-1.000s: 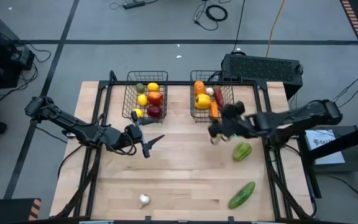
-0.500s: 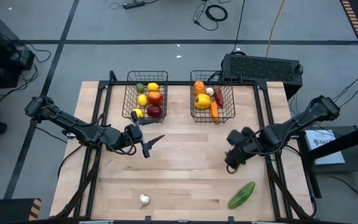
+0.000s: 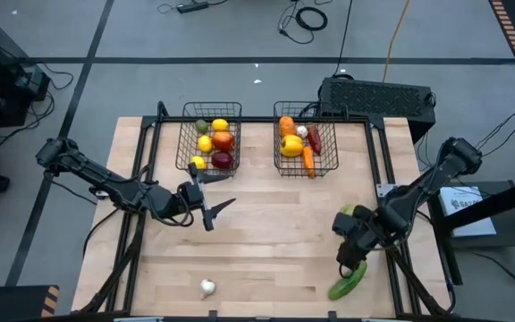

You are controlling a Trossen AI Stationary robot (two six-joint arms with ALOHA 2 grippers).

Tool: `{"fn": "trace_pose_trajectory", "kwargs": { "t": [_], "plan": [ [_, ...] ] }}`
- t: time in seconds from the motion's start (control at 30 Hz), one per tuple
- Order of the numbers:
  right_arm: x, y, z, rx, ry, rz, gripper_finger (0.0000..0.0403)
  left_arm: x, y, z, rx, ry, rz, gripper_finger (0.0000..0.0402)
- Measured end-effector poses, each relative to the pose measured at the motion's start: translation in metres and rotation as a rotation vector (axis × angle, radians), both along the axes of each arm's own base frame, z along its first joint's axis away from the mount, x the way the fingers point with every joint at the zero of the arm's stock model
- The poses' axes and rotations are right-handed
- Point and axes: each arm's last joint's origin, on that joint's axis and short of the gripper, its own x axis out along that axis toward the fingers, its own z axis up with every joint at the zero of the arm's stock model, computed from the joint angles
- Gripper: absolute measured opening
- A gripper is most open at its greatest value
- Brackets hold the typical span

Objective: Sort produce into baskets
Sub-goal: Put the green cucumber into the right mesh basket

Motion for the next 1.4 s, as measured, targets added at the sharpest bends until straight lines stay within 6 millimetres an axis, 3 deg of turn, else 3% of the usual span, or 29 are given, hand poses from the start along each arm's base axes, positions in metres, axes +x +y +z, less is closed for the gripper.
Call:
{"fn": "trace_pose_trajectory", "kwargs": {
  "t": [0.3,0.6,0.8,1.2,1.4],
  "plan": [
    [-0.007,0.040,-0.019,0.057,0.068,0.202,0.0265,0.000,-0.001,0.003,-0.011,-0.027,-0.002,0.0306],
    [-0.013,0.057,-0.027,0.068,0.089,0.183,0.0265,0.000,-0.001,0.003,-0.011,-0.028,-0.002,0.0306],
    [-0.018,0.073,-0.036,0.057,0.079,0.322,0.0265,0.000,-0.001,0.004,-0.016,-0.039,-0.002,0.0306],
    [-0.018,0.082,-0.050,0.027,0.115,0.391,0.0265,0.000,-0.001,0.005,-0.022,-0.053,-0.002,0.0306],
    [-0.018,0.089,-0.052,0.043,0.086,0.546,0.0269,0.000,-0.001,0.005,-0.021,-0.052,-0.002,0.0306]
  ]
}}
